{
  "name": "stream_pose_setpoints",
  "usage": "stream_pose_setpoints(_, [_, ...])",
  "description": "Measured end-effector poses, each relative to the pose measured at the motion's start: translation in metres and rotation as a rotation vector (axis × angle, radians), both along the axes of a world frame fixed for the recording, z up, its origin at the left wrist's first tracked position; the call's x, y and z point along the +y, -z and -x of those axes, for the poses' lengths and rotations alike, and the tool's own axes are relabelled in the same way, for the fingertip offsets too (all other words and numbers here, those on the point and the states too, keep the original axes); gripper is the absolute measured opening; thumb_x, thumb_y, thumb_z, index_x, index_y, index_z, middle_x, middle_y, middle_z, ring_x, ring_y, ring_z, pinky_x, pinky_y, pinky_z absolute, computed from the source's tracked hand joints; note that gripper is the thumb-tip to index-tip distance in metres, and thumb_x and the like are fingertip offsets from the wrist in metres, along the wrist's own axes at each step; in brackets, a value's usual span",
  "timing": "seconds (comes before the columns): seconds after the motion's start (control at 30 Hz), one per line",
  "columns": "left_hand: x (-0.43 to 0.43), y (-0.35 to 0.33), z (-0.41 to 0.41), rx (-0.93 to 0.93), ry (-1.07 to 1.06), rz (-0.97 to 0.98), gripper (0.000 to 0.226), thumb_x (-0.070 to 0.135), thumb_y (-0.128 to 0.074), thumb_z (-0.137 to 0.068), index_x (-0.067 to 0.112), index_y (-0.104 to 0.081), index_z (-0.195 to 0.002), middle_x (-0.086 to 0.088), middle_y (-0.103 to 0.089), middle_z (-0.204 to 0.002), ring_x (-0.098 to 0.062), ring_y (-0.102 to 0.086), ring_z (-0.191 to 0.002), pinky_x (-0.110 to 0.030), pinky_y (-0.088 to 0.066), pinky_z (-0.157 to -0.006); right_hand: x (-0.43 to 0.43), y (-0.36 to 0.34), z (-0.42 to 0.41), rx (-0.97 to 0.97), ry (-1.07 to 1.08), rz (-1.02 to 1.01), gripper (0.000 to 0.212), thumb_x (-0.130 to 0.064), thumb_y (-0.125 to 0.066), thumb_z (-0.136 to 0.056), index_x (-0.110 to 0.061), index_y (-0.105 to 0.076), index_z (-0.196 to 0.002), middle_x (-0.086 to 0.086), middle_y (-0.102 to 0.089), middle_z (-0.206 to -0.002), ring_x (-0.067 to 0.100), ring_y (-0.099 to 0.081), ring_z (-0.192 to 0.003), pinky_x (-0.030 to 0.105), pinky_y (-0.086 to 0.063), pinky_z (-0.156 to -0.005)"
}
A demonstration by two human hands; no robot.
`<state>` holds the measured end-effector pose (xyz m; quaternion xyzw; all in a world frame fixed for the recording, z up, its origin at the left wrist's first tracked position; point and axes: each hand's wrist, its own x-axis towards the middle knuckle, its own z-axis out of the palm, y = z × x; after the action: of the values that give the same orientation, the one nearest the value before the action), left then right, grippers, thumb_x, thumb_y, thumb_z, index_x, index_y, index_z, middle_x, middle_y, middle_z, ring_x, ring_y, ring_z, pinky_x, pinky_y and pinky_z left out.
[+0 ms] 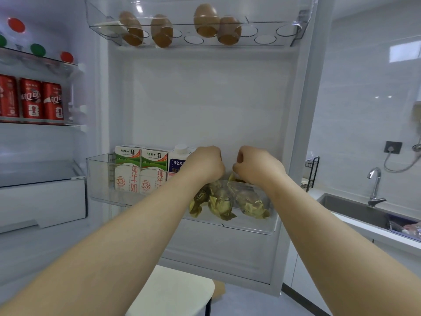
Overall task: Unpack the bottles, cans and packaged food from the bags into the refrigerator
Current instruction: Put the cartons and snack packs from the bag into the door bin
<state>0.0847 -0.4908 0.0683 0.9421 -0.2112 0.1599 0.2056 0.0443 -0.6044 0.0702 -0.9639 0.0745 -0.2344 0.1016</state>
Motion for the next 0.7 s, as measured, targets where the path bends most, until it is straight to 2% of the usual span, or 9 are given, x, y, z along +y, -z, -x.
stream_pose_setpoints(0.1, [0.002,0.002,0.004,-0.053,0.008,0.077,0.029,0.005,-0.041,-0.089,0.007,-0.056,-0.115,-0.013,-0.057,-0.116,-0.026,-0.055,-0.102,-0.028,-0.043,-0.075,0.003,0.001,0.008,-0.166,0.008,0.04,0.019,-0.021,-0.045,-0.09,-0.012,-0.05,-0.106,0.003,-0.051,-0.085,0.025,-0.05,-0.074,0.028,-0.037,-0.059])
stream_pose_setpoints(0.2, [0.005,0.005,0.009,-0.12,0.029,0.173,0.024,0.011,-0.044,-0.091,0.008,-0.056,-0.112,-0.011,-0.059,-0.113,-0.024,-0.054,-0.099,-0.028,-0.041,-0.072,0.007,0.002,0.012,-0.221,0.008,0.066,0.019,-0.021,-0.044,-0.091,-0.012,-0.049,-0.107,0.004,-0.053,-0.084,0.025,-0.05,-0.071,0.028,-0.038,-0.059])
stream_pose_setpoints(0.37, [0.016,0.008,0.02,-0.259,0.07,0.348,0.027,0.014,-0.048,-0.089,0.01,-0.057,-0.114,-0.009,-0.058,-0.112,-0.02,-0.051,-0.098,-0.025,-0.034,-0.073,0.012,0.003,0.02,-0.38,0.0,0.072,0.02,-0.022,-0.042,-0.092,-0.011,-0.052,-0.105,0.006,-0.064,-0.092,0.028,-0.057,-0.078,0.034,-0.046,-0.068])
stream_pose_setpoints(0.5, [0.035,0.016,0.032,-0.325,0.078,0.401,0.028,0.01,-0.044,-0.089,0.011,-0.059,-0.114,-0.007,-0.058,-0.113,-0.019,-0.051,-0.102,-0.025,-0.036,-0.08,0.012,0.01,0.03,-0.535,-0.128,-0.035,0.018,-0.026,-0.047,-0.092,-0.017,-0.058,-0.104,-0.004,-0.064,-0.089,0.023,-0.059,-0.083,0.035,-0.05,-0.071])
stream_pose_setpoints(0.63, [0.055,0.028,0.05,-0.477,0.106,0.397,0.023,0.011,-0.048,-0.089,0.01,-0.061,-0.108,-0.001,-0.053,-0.095,-0.014,-0.046,-0.09,-0.021,-0.032,-0.072,0.016,0.03,0.042,-0.723,-0.282,-0.195,0.012,-0.018,-0.058,-0.087,-0.013,-0.063,-0.096,-0.008,-0.061,-0.081,0.018,-0.058,-0.074,0.039,-0.052,-0.069])
stream_pose_setpoints(0.7, [0.065,0.039,0.06,-0.529,0.122,0.382,0.02,0.011,-0.052,-0.087,0.009,-0.062,-0.104,0.003,-0.049,-0.088,-0.015,-0.046,-0.087,-0.022,-0.03,-0.07,0.024,0.047,0.05,-0.809,-0.327,-0.168,0.015,-0.019,-0.057,-0.083,-0.009,-0.065,-0.092,-0.006,-0.062,-0.08,0.017,-0.056,-0.073,0.032,-0.05,-0.067])
